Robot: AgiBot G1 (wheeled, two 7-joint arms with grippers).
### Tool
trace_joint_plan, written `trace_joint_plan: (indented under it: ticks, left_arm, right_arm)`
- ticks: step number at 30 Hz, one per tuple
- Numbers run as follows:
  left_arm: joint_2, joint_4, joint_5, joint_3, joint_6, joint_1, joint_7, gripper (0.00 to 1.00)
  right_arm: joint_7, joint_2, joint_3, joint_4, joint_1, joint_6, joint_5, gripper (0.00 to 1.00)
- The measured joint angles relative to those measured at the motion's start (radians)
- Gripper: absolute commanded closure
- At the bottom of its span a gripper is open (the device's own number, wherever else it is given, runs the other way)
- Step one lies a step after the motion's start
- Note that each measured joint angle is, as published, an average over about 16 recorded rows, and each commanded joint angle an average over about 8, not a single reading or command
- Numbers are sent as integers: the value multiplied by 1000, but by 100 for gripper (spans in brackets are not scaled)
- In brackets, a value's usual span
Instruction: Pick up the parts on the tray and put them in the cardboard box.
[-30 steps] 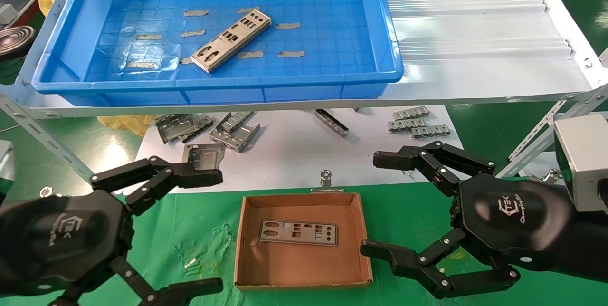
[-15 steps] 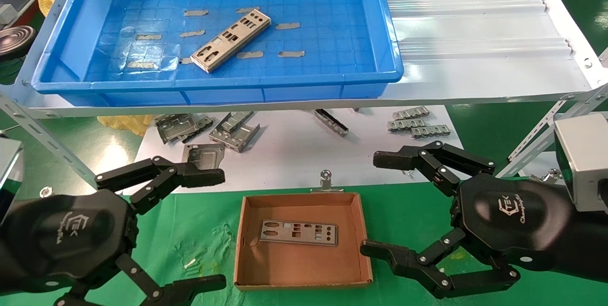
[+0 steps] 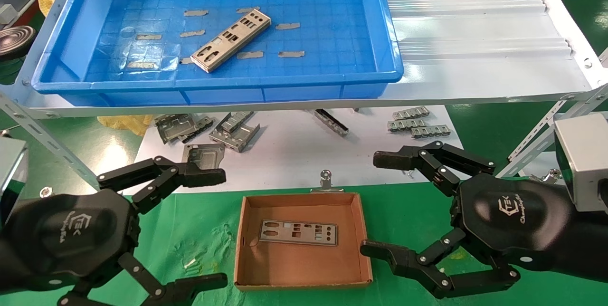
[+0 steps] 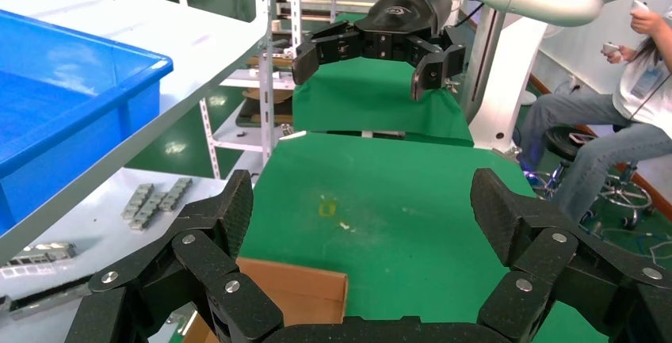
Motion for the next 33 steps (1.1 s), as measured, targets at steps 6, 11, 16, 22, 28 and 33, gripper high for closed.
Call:
trace_joint_plan:
  ticks: [6,11,16,22,28,33]
  left_arm:
    - [1,1,1,1,0,-1,1,0]
    - [1,2,1,1,-1,-1,1,0]
    - [1,2,1,2,-1,-1,1,0]
    - [2,3,2,2,-1,-1,2,0]
    - [2,3,2,2,-1,-2,2,0]
    - [2,3,2,3,-1,-2,2,0]
  right_arm:
    - [0,0,0,0,0,0,0,0]
    - [0,0,0,0,0,0,0,0]
    - [0,0,0,0,0,0,0,0]
    - [0,0,0,0,0,0,0,0]
    - [0,0,0,0,0,0,0,0]
    - [0,0,0,0,0,0,0,0]
